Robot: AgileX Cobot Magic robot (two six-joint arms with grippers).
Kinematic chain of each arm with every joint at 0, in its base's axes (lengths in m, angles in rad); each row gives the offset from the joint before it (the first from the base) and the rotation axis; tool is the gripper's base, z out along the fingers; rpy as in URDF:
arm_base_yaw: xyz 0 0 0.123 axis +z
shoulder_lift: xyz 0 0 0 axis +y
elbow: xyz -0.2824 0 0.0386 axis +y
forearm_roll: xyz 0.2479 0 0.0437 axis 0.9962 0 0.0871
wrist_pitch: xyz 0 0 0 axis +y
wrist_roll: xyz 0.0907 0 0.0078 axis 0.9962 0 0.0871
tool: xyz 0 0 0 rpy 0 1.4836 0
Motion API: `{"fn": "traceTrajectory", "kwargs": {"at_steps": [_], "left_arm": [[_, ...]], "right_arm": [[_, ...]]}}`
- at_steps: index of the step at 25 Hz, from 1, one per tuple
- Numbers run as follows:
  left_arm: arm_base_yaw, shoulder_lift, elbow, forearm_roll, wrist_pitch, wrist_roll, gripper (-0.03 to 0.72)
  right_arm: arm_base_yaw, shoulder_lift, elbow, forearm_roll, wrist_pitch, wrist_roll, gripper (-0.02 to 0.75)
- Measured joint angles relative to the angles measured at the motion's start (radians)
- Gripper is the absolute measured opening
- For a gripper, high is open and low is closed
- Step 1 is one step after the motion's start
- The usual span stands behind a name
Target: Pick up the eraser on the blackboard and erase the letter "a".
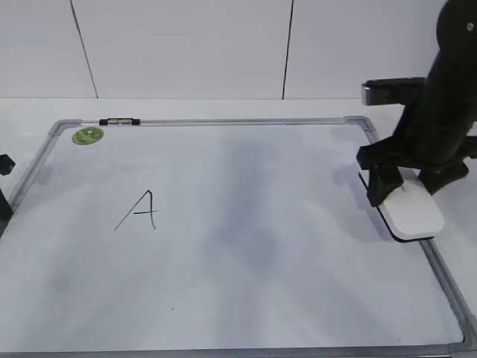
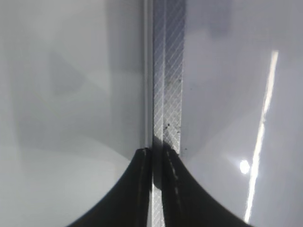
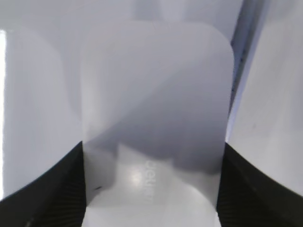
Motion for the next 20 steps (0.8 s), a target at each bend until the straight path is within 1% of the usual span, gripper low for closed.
{"fn": "traceTrajectory", "kwargs": {"at_steps": [4,7,11,20], "left_arm": [[0.000,0.000,0.000,0.000,0.000,0.000,0.017],[0.000,0.000,0.000,0.000,0.000,0.000,0.017],[0.000,0.000,0.000,0.000,0.002,0.000,0.017],[0.000,0.000,0.000,0.000,0.002,0.000,0.017]], "right_arm": [[-0.071,-0.001,0.068,0.024,-0.071,0.003,0.539],[-0.095,-0.001,0.072,0.033,-0.123,0.003,0.538],[-0.098,-0.001,0.072,0.037,-0.192,0.011,0.538],[-0.099,-0.001,0.074,0.060,-0.248,0.015,0.538]]}}
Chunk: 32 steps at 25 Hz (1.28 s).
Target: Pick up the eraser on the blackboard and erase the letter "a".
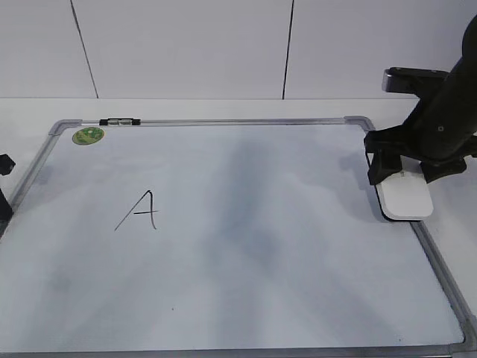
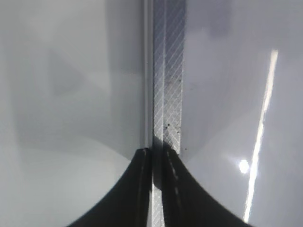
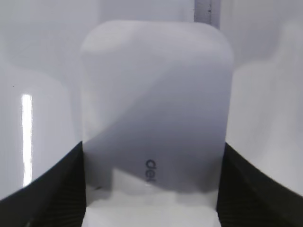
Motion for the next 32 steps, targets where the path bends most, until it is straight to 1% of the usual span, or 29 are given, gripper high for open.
{"fn": "traceTrajectory", "kwargs": {"at_steps": [14,16,19,21,24,27,29,32], "left_arm": [[0.000,0.000,0.000,0.000,0.000,0.000,0.017],[0.000,0.000,0.000,0.000,0.000,0.000,0.017],[0.000,0.000,0.000,0.000,0.000,0.000,0.017],[0.000,0.000,0.000,0.000,0.000,0.000,0.017],[0.000,0.000,0.000,0.000,0.000,0.000,0.021],[0.000,0.000,-0.001,0.000,0.000,0.000,0.050],[0.000,0.000,-0.012,0.002,0.008,0.000,0.092],[0.002,0.002,-0.051,0.008,0.036,0.000,0.199]], "right_arm": [[0.000,0.103,-0.006,0.002,-0.040,-0.004,0.542],[0.000,0.105,-0.008,0.002,-0.040,-0.004,0.564],[0.000,0.109,-0.010,0.004,-0.046,-0.004,0.637],[0.000,0.109,-0.021,0.004,-0.045,-0.004,0.655],[0.000,0.111,-0.057,0.004,-0.020,-0.004,0.657],[0.000,0.111,-0.109,0.004,0.032,-0.006,0.658],[0.000,0.107,-0.138,0.004,0.065,-0.008,0.657],[0.000,0.087,-0.154,0.004,0.081,-0.012,0.656]]}}
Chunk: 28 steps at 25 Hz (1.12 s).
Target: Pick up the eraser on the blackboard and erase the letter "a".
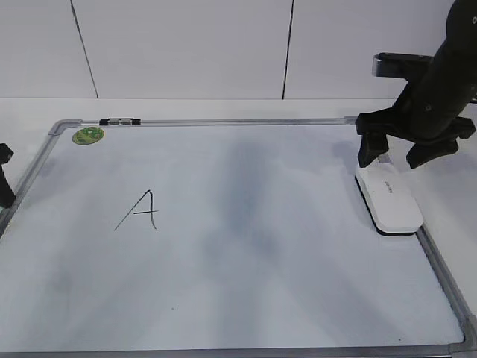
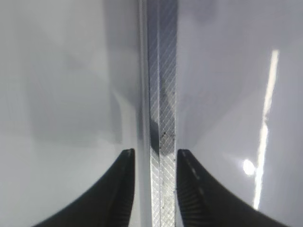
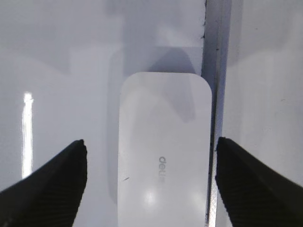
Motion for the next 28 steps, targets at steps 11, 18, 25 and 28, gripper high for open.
{"fn": "traceTrajectory", "kwargs": {"at_steps": [11,18,25,28], "left_arm": [[0.000,-0.102,-0.191,0.111,0.172,-0.109,0.467],[-0.047,-0.350,-0.194,0.166,0.210,-0.139,0.470],[-0.144,-0.544,-0.194,0.205,0.224,-0.174,0.473],[-0.174,-0.610,-0.164,0.207,0.226,-0.193,0.474]], "right_arm": [[0.000,-0.096,-0.006,0.000,0.135,-0.049,0.640],[0.000,-0.178,-0.006,0.000,0.264,-0.071,0.631],[0.000,-0.318,-0.006,-0.002,0.341,-0.072,0.613],[0.000,-0.389,-0.006,-0.004,0.346,-0.073,0.610]]}}
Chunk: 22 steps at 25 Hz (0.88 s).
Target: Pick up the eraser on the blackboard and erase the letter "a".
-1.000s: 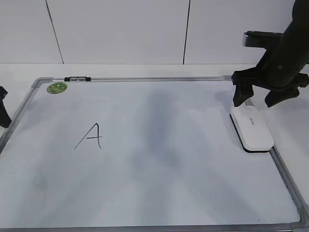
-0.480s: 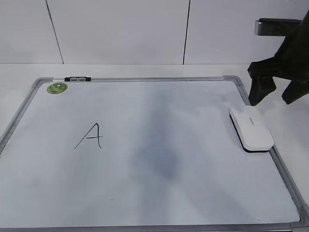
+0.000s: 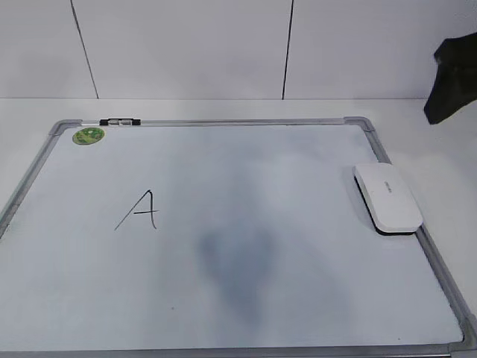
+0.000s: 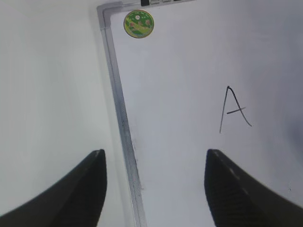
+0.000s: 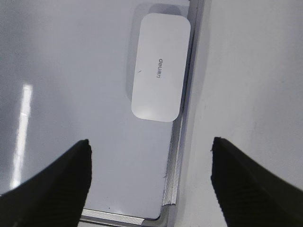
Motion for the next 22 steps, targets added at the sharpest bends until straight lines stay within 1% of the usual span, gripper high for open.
{"fn": "traceTrajectory", "kwargs": {"at_steps": [2,5,9,13,19,22], "left_arm": [[-0.007,-0.052,0.048,0.000,0.002,-0.010,0.474],[-0.007,-0.131,0.154,0.000,0.004,-0.026,0.474],[-0.007,-0.257,0.330,-0.002,0.004,-0.041,0.474],[-0.007,-0.407,0.495,-0.003,0.004,-0.043,0.474],[-0.007,-0.631,0.727,-0.003,-0.064,-0.043,0.474],[-0.007,-0.728,0.828,-0.003,-0.104,-0.043,0.474]], "right_arm": [[0.000,-0.049,0.000,-0.008,0.004,-0.002,0.607],[0.000,-0.122,0.004,-0.028,0.011,-0.002,0.601],[0.000,-0.239,0.072,-0.036,0.016,-0.002,0.599],[0.000,-0.368,0.202,-0.036,0.020,-0.002,0.596],[0.000,-0.581,0.469,-0.036,0.017,0.000,0.593],[0.000,-0.708,0.610,-0.042,-0.040,0.000,0.592]]}}
